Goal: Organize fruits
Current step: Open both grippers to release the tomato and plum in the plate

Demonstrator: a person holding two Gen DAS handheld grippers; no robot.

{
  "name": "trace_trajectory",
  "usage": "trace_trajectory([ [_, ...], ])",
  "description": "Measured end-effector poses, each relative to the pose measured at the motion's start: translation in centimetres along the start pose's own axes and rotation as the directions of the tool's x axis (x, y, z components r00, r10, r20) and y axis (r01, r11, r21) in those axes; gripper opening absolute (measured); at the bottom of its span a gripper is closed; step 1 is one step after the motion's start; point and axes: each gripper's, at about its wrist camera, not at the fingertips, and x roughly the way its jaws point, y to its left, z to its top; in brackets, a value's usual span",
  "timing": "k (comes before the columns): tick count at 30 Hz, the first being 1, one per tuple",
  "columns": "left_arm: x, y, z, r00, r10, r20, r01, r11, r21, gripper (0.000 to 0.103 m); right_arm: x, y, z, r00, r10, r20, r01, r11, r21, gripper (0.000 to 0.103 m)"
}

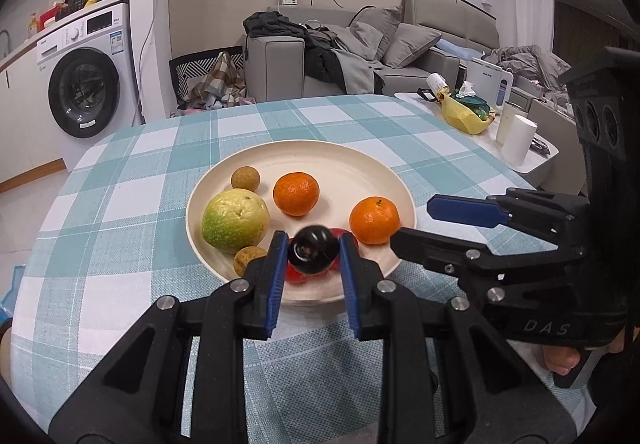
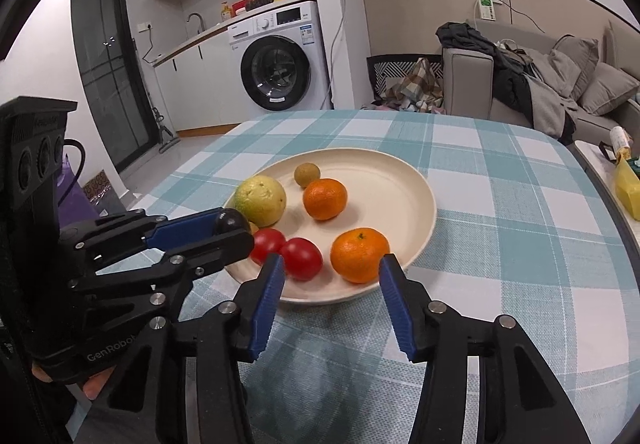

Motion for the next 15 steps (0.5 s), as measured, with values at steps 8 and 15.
trace_trajectory([
  [8,-0.8,0.8,-0.2,0.998,0.043,0.039,-0.041,0.998,-0.05,0.086,-0.2,-1.5,-0.1,1.0,-0.018,-0.006,0.018,0.998,0.053,0.062],
  [15,-1.7,1.8,-0.4,0.996,0.063,0.055,-0.059,0.996,-0.073,0.103,-0.6,-1.6,-0.2,0.999,-0.03,0.013,0.029,0.998,0.053,0.078],
])
